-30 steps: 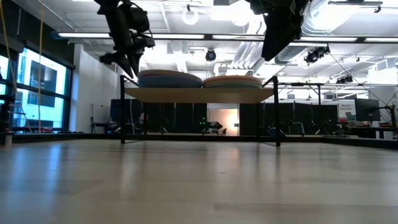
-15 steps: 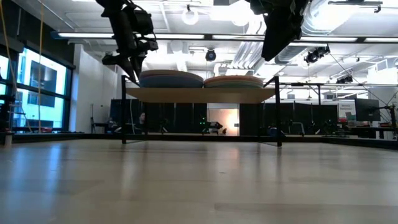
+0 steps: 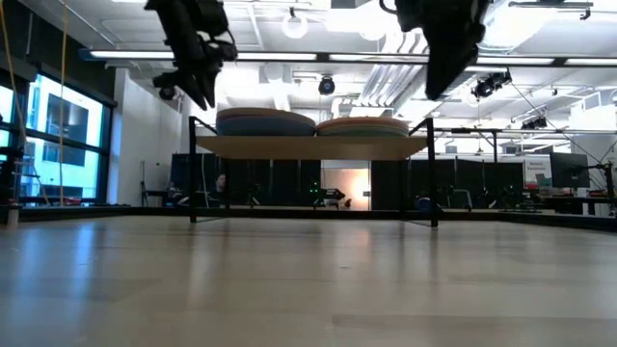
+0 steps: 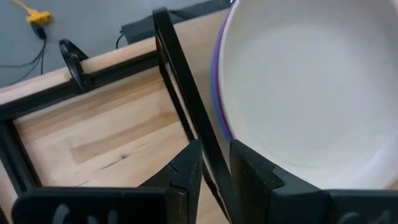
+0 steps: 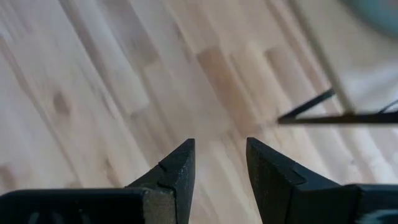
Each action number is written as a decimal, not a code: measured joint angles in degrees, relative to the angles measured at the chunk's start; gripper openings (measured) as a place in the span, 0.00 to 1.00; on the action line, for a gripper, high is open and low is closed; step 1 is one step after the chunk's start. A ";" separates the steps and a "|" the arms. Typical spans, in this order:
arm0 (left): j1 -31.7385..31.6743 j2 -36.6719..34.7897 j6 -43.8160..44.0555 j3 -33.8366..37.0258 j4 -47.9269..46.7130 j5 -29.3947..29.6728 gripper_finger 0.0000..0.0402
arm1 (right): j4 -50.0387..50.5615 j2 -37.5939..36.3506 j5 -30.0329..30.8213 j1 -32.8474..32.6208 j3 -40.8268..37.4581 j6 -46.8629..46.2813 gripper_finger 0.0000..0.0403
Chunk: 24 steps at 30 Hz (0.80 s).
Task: Place and stack plates onto a shelf
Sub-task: Stack the pink plate into the light gray plate on the shelf
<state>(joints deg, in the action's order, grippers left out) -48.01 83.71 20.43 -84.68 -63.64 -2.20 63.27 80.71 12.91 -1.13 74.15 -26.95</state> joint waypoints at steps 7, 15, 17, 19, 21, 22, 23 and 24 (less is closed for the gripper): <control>1.78 -6.23 0.32 0.00 -0.76 -2.18 0.18 | 6.41 0.00 -9.64 -1.33 0.00 3.89 0.31; 9.98 -10.98 0.33 -0.02 -2.85 -2.66 0.18 | 8.22 0.00 -14.04 -7.50 -0.02 15.86 0.31; 12.49 -11.74 0.33 -0.02 -3.11 -2.62 0.18 | 8.24 0.00 -14.10 -9.44 -0.02 17.10 0.31; 15.00 -12.15 0.33 -0.02 -3.08 -2.62 0.18 | 8.33 0.00 -14.29 -11.47 -0.02 17.25 0.31; 17.28 -12.34 0.33 -0.02 -3.05 -2.62 0.18 | 8.33 0.00 -14.30 -13.44 -0.02 15.68 0.31; 18.43 -12.40 0.35 -0.02 -3.05 -2.60 0.18 | 8.33 0.00 -14.31 -14.47 -0.02 14.72 0.31; 19.57 -12.42 0.35 -0.02 -3.04 -2.56 0.18 | 8.33 0.00 -14.29 -15.46 -0.02 13.54 0.31; 20.64 -12.42 0.43 -0.02 -3.03 -2.40 0.18 | 8.33 0.00 -14.25 -16.46 -0.02 12.65 0.31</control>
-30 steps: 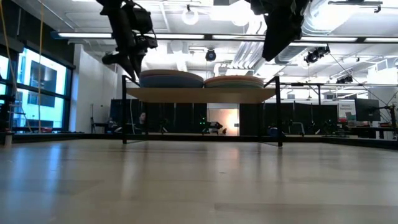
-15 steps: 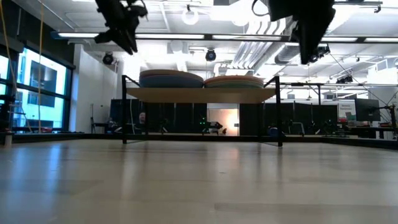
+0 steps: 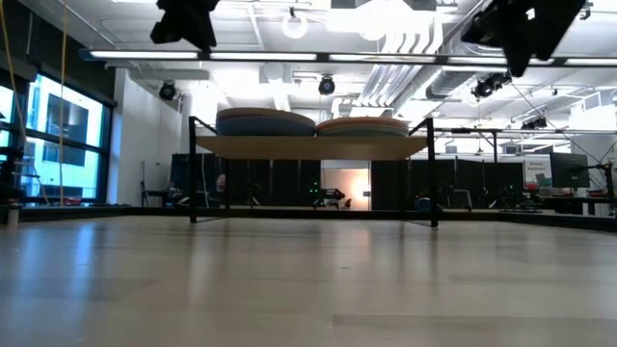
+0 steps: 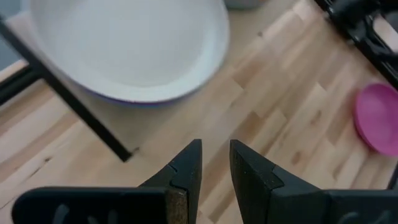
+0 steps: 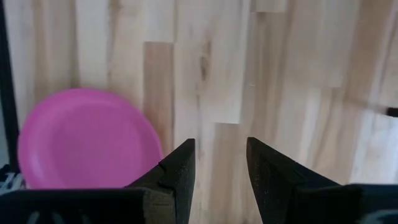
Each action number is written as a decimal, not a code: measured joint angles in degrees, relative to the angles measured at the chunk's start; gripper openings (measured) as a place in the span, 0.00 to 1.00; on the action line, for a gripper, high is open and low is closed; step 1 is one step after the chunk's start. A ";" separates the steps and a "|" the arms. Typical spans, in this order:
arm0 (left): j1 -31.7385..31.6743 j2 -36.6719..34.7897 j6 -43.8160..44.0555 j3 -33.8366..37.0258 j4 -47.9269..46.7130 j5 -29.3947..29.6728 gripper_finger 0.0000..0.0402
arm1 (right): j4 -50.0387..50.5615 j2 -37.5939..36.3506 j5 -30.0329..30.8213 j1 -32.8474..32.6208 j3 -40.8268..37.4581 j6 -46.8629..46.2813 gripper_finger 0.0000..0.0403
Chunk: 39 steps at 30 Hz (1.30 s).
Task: Place and stack plates onto a shelf
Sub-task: Stack the pink plate into the light gray plate on the shelf
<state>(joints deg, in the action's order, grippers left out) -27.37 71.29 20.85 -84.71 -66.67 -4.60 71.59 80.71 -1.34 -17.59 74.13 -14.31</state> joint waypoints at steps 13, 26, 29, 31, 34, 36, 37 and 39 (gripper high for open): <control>11.36 0.04 0.58 0.00 0.11 0.92 0.18 | 0.24 8.64 0.42 -9.57 0.00 -6.23 0.31; 15.00 0.04 1.63 0.00 0.11 3.58 0.18 | -2.65 13.81 1.95 -13.31 -0.02 -5.26 0.31; 15.18 0.04 1.76 0.00 0.09 3.78 0.18 | -2.99 13.81 2.54 -14.01 -0.02 -5.32 0.31; 15.18 0.04 1.88 0.00 0.09 3.80 0.18 | -3.02 13.81 2.68 -14.39 -0.02 -5.34 0.31; 15.18 0.04 2.65 0.00 0.09 3.82 0.18 | -4.19 14.12 2.44 -14.85 -0.02 -5.22 0.31; 15.18 0.04 2.63 0.00 0.09 3.82 0.18 | -5.42 14.87 2.08 -15.21 -0.02 -5.22 0.31; 15.18 0.04 2.63 0.00 0.08 3.82 0.18 | -5.99 15.41 1.78 -15.40 -0.02 -5.20 0.31; 15.18 0.04 2.62 0.00 0.08 3.82 0.18 | -6.52 16.79 1.73 -15.85 -0.02 -5.20 0.31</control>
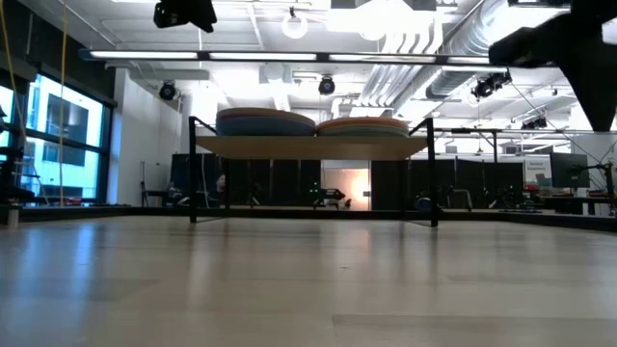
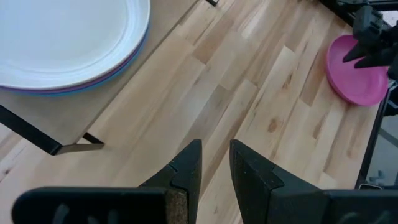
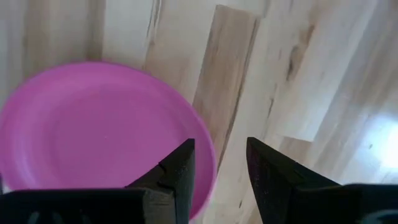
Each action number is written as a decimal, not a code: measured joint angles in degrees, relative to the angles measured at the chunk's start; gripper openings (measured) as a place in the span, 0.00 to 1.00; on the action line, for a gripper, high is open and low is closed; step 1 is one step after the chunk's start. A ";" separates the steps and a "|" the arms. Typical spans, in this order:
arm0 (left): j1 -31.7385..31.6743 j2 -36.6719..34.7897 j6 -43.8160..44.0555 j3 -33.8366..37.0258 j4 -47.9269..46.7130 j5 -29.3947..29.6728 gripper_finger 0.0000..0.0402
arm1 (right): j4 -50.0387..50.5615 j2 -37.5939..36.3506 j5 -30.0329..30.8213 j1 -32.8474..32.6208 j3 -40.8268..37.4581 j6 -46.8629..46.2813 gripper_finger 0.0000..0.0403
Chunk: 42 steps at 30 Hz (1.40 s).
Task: Place and stack plates onto a shelf
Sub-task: Stack the pink plate into the light gray plate on the shelf
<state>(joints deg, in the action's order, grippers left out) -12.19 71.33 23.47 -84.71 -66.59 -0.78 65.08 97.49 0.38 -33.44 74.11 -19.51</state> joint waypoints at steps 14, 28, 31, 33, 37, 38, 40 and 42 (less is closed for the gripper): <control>0.31 0.00 0.01 0.00 0.01 0.00 0.18 | 0.64 4.94 -0.51 -4.03 -0.02 -2.52 0.31; 1.90 0.00 0.43 0.00 0.03 0.02 0.18 | -8.25 4.99 0.09 -4.17 -1.92 -2.98 0.31; 2.56 0.02 0.60 0.00 0.03 0.07 0.18 | -8.75 5.13 -1.06 -4.23 -4.67 -5.04 0.31; 3.01 0.02 1.44 0.00 0.03 0.09 0.18 | -7.12 5.13 -0.44 -4.23 -5.29 -7.70 0.31; 3.51 0.02 2.01 0.00 0.05 0.22 0.18 | -5.46 5.13 1.91 -4.19 -5.29 -6.60 0.31; 3.62 0.03 2.27 0.00 0.05 0.22 0.18 | -5.44 5.13 2.37 -4.19 -5.29 -5.33 0.31; 3.69 0.33 2.92 -0.07 0.11 0.22 0.18 | -6.19 5.09 2.38 -4.08 -5.77 -3.54 0.31; 3.69 0.50 3.01 -0.07 0.09 0.22 0.18 | -6.99 5.09 1.91 -4.04 -6.80 -3.08 0.31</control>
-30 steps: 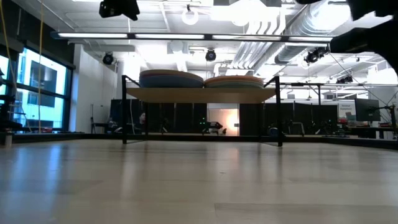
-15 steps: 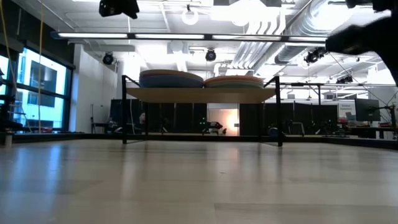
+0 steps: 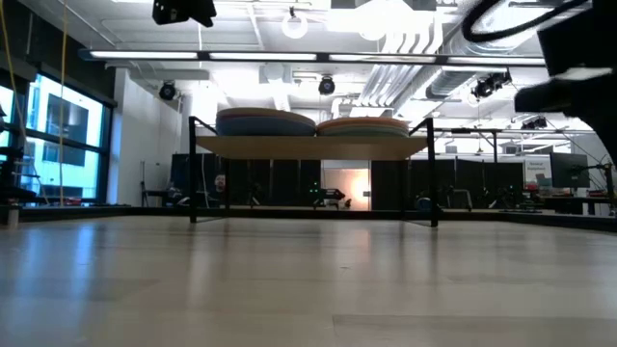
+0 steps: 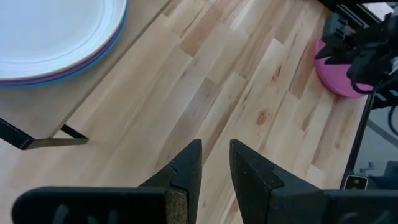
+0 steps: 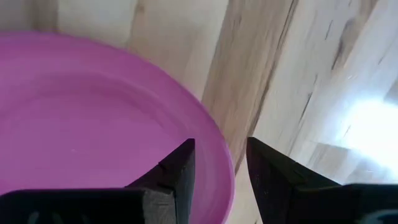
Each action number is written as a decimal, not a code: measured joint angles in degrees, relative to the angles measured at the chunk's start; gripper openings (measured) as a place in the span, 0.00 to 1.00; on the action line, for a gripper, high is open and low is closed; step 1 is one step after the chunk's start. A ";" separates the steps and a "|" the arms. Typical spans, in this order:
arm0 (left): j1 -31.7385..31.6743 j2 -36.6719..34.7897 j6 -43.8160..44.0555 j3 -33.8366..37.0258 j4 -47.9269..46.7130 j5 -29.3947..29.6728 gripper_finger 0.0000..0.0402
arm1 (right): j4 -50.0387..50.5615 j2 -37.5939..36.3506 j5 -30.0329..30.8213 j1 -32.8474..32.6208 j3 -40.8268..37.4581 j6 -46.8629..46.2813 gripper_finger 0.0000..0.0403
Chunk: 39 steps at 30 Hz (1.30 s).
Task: Place and stack plates onto a shelf
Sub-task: Stack the pink plate into the light gray plate on the shelf
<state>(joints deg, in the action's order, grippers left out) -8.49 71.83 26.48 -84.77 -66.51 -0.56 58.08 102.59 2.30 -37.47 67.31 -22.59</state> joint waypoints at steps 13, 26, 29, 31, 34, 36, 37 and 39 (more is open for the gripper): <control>0.04 0.68 -0.02 -0.02 0.24 -0.02 0.18 | -2.69 0.00 -2.96 0.79 -3.54 -1.94 0.29; 0.03 0.68 -0.08 0.00 0.22 -0.03 0.18 | -2.42 0.00 -6.56 3.08 -3.54 -2.68 0.01; 0.02 0.68 -0.11 0.02 0.20 -0.04 0.18 | -1.23 0.00 -6.71 3.38 -3.18 -2.61 0.00; 0.02 0.68 -0.11 0.02 0.18 -0.04 0.18 | -0.95 0.00 -6.78 3.48 -2.40 -1.81 0.00; 0.00 0.68 -0.65 0.02 0.16 -0.04 0.18 | -0.18 0.00 -6.79 3.50 -1.39 -1.38 0.00; 0.00 0.68 -1.08 0.02 0.14 -0.07 0.18 | 0.45 0.00 -6.55 3.50 -0.57 -1.36 0.00; 0.00 0.68 -1.11 0.02 0.12 -0.07 0.18 | 0.74 0.00 -6.24 3.50 -0.14 -1.36 0.00; 0.00 0.68 -1.12 0.04 0.11 -0.07 0.18 | 1.88 0.00 -5.52 3.78 0.79 -1.36 0.00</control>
<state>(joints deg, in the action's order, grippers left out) -8.49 72.51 25.36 -84.74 -66.39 -0.62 59.96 102.59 -3.23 -33.70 68.10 -23.94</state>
